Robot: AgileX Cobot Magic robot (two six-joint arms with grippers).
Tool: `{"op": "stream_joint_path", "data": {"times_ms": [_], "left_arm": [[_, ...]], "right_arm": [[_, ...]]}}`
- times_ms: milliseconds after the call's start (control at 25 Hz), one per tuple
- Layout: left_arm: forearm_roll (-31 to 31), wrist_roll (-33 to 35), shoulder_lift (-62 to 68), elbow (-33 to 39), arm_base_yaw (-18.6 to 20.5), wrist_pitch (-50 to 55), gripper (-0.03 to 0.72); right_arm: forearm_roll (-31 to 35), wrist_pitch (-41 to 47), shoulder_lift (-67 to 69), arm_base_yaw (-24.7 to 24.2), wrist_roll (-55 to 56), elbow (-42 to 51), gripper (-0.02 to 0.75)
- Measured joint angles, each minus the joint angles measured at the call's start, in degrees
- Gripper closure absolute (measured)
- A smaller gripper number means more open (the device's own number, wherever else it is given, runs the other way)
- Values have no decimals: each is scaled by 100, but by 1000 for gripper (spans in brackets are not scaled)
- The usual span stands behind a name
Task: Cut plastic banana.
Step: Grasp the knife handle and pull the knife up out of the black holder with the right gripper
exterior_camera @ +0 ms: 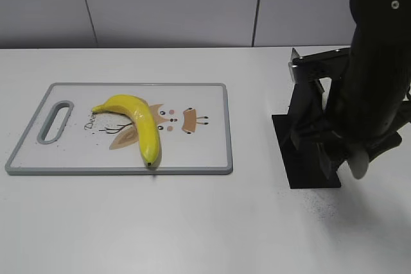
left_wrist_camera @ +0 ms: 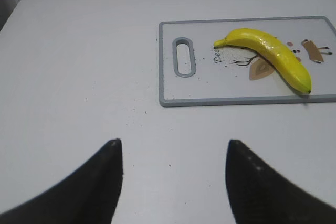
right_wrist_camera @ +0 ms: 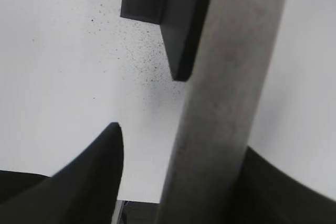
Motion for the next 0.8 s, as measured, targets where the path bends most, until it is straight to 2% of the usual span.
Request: {"op": "stream_joint_path", "data": {"times_ms": [200,800], "left_arm": [[0,0,0,0,0,0,106],[0,0,0,0,0,0,106]], "right_arm": [[-159,77,4,-30,353,0,563],[-238,174,-337,-48,516,0,575]]}}
